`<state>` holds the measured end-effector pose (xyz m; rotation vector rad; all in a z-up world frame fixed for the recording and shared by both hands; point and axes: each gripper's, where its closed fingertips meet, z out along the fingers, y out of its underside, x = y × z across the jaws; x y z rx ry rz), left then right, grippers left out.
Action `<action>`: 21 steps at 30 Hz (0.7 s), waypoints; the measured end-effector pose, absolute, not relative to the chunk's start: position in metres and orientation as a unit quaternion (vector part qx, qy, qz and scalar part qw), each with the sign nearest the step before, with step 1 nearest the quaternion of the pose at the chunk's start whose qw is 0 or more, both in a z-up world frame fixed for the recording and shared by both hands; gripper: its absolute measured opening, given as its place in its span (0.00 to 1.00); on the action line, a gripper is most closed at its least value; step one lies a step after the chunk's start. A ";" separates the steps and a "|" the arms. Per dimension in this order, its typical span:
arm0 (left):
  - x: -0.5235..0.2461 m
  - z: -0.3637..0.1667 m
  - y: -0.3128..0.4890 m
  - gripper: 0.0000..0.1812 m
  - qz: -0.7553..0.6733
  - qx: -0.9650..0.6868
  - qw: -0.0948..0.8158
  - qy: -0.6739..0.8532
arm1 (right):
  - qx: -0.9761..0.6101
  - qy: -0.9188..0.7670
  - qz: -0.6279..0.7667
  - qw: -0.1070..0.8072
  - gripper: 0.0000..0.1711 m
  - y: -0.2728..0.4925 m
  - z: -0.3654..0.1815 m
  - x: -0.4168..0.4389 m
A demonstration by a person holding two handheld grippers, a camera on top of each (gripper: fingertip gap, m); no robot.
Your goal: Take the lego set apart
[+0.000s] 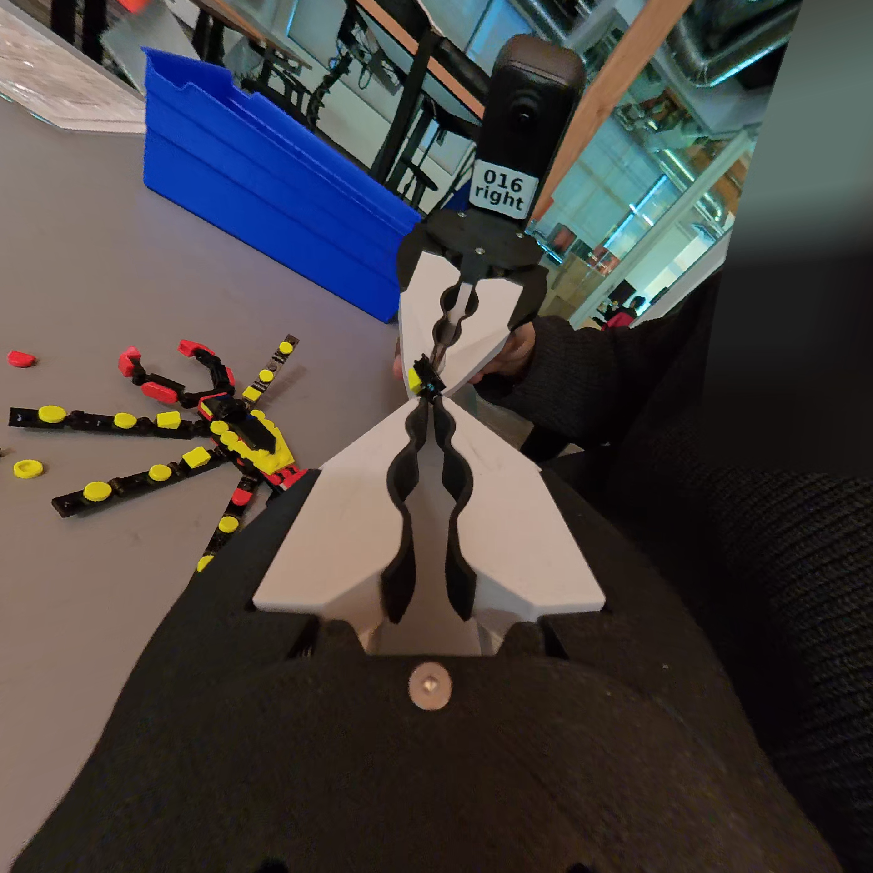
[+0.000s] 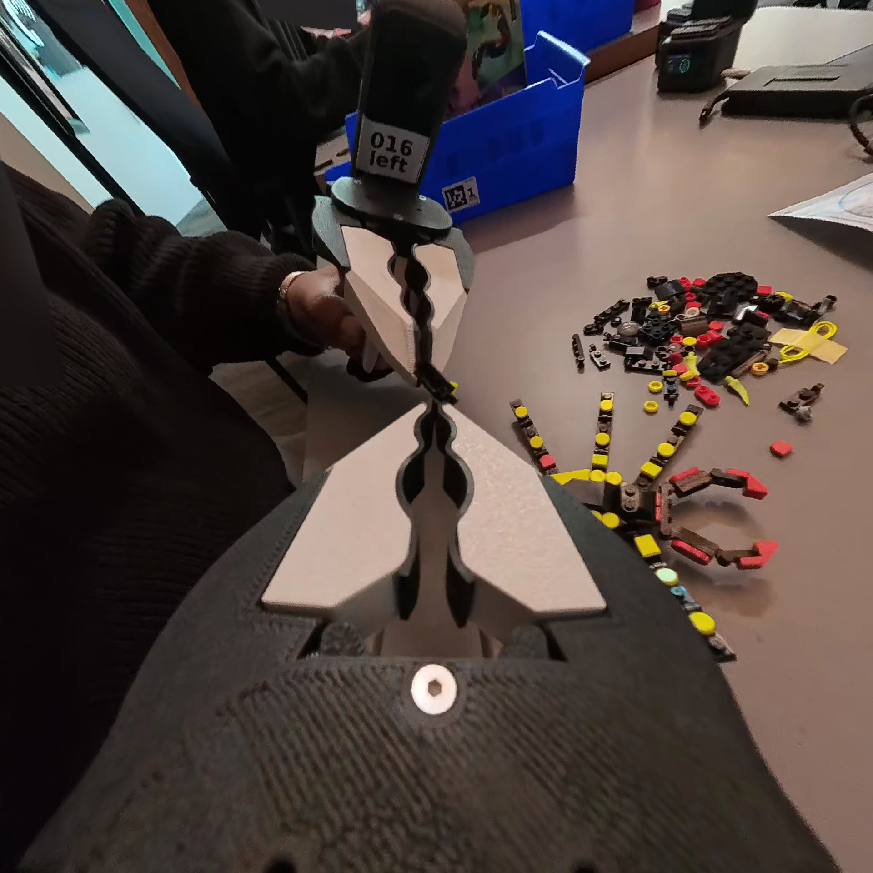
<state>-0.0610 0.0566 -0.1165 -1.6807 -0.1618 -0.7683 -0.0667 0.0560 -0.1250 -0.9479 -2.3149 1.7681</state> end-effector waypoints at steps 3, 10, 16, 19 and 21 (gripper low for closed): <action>-0.057 -0.116 0.057 0.00 -0.340 -0.725 0.595 -0.064 | -0.297 -0.761 0.575 0.044 0.00 0.052 -0.126 -0.065; -0.061 -0.101 0.052 0.00 -0.393 -0.676 0.618 -0.081 | -0.289 -0.740 0.605 0.058 0.14 0.053 -0.118 -0.069; -0.082 -0.110 0.047 0.00 -0.362 -0.696 0.611 -0.106 | -0.323 -0.734 0.592 0.082 0.10 0.071 -0.122 -0.081; -0.096 -0.141 0.044 0.00 -0.286 -0.765 0.565 -0.118 | -0.350 -0.717 0.597 0.090 0.10 0.083 -0.123 -0.089; -0.101 -0.168 0.041 0.00 -0.240 -0.817 0.512 -0.113 | -0.365 -0.705 0.603 0.082 0.10 0.088 -0.124 -0.092</action>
